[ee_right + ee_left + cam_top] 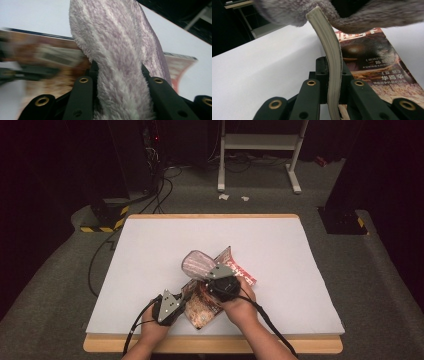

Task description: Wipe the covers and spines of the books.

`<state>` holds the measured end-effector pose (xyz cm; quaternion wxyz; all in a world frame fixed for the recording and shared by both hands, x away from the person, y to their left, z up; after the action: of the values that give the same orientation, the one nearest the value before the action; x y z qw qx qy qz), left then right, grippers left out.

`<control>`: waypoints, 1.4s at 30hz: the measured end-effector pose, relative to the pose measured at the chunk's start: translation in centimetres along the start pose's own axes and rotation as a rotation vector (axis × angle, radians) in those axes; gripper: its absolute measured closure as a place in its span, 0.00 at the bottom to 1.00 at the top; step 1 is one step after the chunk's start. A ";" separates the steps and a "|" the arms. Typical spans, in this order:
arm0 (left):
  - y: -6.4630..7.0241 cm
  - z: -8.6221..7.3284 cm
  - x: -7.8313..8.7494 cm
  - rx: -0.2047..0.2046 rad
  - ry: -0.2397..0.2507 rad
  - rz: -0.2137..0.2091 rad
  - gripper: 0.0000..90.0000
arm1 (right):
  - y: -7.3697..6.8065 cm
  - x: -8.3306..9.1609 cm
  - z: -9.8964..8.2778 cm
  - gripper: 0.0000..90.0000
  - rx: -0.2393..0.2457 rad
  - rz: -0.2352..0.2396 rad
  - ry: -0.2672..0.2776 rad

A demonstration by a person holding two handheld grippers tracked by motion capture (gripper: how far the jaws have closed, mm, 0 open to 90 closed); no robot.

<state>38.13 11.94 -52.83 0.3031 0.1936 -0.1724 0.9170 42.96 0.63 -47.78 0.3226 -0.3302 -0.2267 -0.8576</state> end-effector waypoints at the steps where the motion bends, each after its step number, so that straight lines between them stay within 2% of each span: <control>1: 0.0 0.0 0.0 0.001 0.000 0.000 0.93 | 0.8 -0.3 -0.2 0.77 -0.015 -0.011 -0.010; 6: 0.0 0.0 0.0 -0.002 -0.001 0.001 0.93 | 4.8 -2.0 -1.1 0.77 -0.080 -0.064 -0.060; 7: 0.0 0.0 0.0 -0.002 -0.001 0.001 0.93 | 4.8 -2.0 -1.1 0.77 -0.080 -0.064 -0.060; 8: 0.0 0.0 0.0 0.000 0.000 0.001 0.93 | 6.4 -2.8 -1.4 0.77 -0.110 -0.085 -0.078; 11: 0.0 0.0 0.0 0.001 -0.001 0.001 0.93 | 8.4 -3.7 -1.8 0.77 -0.143 -0.116 -0.106; 13: 0.0 0.0 0.0 0.002 -0.001 0.001 0.93 | 8.9 -4.0 -1.8 0.77 -0.153 -0.124 -0.114; 14: 0.0 0.0 0.0 0.003 -0.001 0.001 0.93 | 10.3 -4.6 -2.0 0.77 -0.180 -0.136 -0.132; 22: 0.0 0.0 0.0 0.005 0.003 -0.001 0.93 | 13.2 -6.1 -2.4 0.77 -0.235 -0.182 -0.167; 25: 0.0 0.1 0.0 0.006 0.009 -0.001 0.93 | 13.8 -6.2 -2.4 0.77 -0.240 -0.199 -0.178; 26: 0.0 0.1 0.1 0.006 0.014 -0.003 0.93 | 14.6 -6.2 -2.5 0.77 -0.251 -0.216 -0.177; 28: 0.0 0.1 0.1 0.006 0.015 -0.005 0.93 | 14.9 -6.1 -2.6 0.77 -0.258 -0.218 -0.181; 29: 0.0 0.1 0.1 0.006 0.017 -0.004 0.93 | 15.4 -5.7 -2.8 0.77 -0.273 -0.222 -0.177; 32: 0.0 0.1 0.1 0.007 0.019 -0.001 0.93 | 15.8 -4.6 -2.7 0.77 -0.279 -0.235 -0.149; 37: -0.1 0.0 0.1 0.008 0.019 0.007 0.92 | 16.4 -1.7 -3.0 0.77 -0.296 -0.259 -0.097; 39: -0.2 0.0 0.1 0.009 0.017 0.007 0.92 | 16.7 -0.4 -3.6 0.77 -0.302 -0.271 -0.085; 40: -0.2 0.0 0.1 0.009 0.017 0.007 0.92 | 16.7 -0.4 -3.6 0.77 -0.302 -0.271 -0.085; 41: -0.3 -0.1 0.0 0.020 0.015 0.004 0.92 | 17.2 1.1 -4.7 0.76 -0.309 -0.296 -0.078; 42: -0.3 -0.1 0.0 0.020 0.015 0.004 0.92 | 17.4 1.6 -5.1 0.76 -0.315 -0.302 -0.075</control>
<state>38.25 12.20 -52.82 0.3006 0.1894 -0.1612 0.9207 52.12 -15.10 -47.04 0.1261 -0.3706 -0.1486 -0.9081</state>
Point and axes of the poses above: each handheld gripper's, and its own axes: x roughly backward along the jaws, z roughly out of its top, y roughly to its right, the point moved 9 cm from there along -x, roughly forward along the jaws, and after that the axes turned 9 degrees about -y, right-handed, at the moved point
